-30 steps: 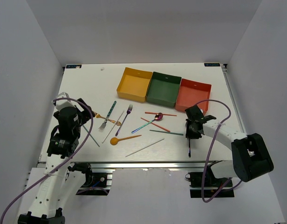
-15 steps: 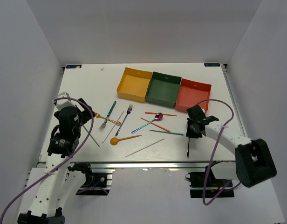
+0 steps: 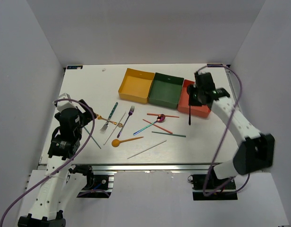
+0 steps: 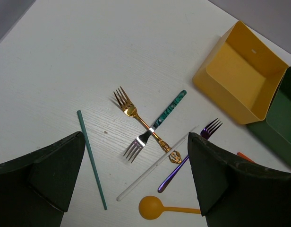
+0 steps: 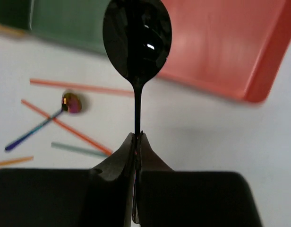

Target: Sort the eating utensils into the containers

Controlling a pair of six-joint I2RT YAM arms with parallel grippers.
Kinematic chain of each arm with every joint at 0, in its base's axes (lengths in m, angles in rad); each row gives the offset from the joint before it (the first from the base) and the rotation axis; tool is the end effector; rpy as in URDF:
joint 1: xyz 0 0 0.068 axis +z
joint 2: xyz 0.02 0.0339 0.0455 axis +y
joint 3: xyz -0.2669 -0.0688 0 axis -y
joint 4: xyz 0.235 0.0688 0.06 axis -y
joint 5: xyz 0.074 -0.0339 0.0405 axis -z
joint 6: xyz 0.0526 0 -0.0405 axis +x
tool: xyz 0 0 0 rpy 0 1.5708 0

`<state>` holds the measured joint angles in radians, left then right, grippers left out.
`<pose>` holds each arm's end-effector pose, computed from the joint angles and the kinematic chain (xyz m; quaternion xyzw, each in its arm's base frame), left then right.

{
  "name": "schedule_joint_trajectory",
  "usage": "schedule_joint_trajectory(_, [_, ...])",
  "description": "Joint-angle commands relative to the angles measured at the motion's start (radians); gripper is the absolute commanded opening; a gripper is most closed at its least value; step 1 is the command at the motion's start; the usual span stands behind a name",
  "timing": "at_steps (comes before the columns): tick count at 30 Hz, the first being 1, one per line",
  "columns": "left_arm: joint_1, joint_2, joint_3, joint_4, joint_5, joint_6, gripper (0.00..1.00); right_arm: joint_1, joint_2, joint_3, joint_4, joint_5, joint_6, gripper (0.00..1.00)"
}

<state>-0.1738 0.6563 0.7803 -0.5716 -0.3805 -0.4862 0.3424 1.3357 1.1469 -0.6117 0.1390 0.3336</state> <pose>0.1463 -0.0058 0.3118 -0.2288 0.8053 -0.0180 0.5466 0.2735 0.0897 0.2974 0.0220 0.9246 0.0636 0.3749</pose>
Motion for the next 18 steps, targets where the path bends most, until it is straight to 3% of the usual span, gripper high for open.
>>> schedule_joint_trajectory(1, [-0.006, -0.014, 0.0, 0.003, -0.017, 0.005, 0.98, -0.025, 0.257, 0.222, -0.038, -0.01, -0.235, 0.0])
schedule_joint_trajectory(2, [-0.006, -0.014, 0.0, 0.003, -0.021, 0.005, 0.98, -0.029, 0.311, 0.363, -0.069, -0.007, -0.275, 0.0])
schedule_joint_trajectory(7, [-0.006, -0.001, 0.004, -0.001, -0.023, 0.001, 0.98, -0.049, 0.584, 0.701, -0.24, 0.077, -0.468, 0.0])
schedule_joint_trajectory(12, [-0.006, 0.011, 0.004, -0.001, -0.017, 0.001, 0.98, -0.071, 0.654, 0.775, -0.201, 0.094, -0.62, 0.0])
schedule_joint_trajectory(18, [-0.016, 0.023, 0.004, -0.001, -0.015, 0.001, 0.98, -0.138, 0.639, 0.734, -0.194, -0.064, -0.651, 0.0])
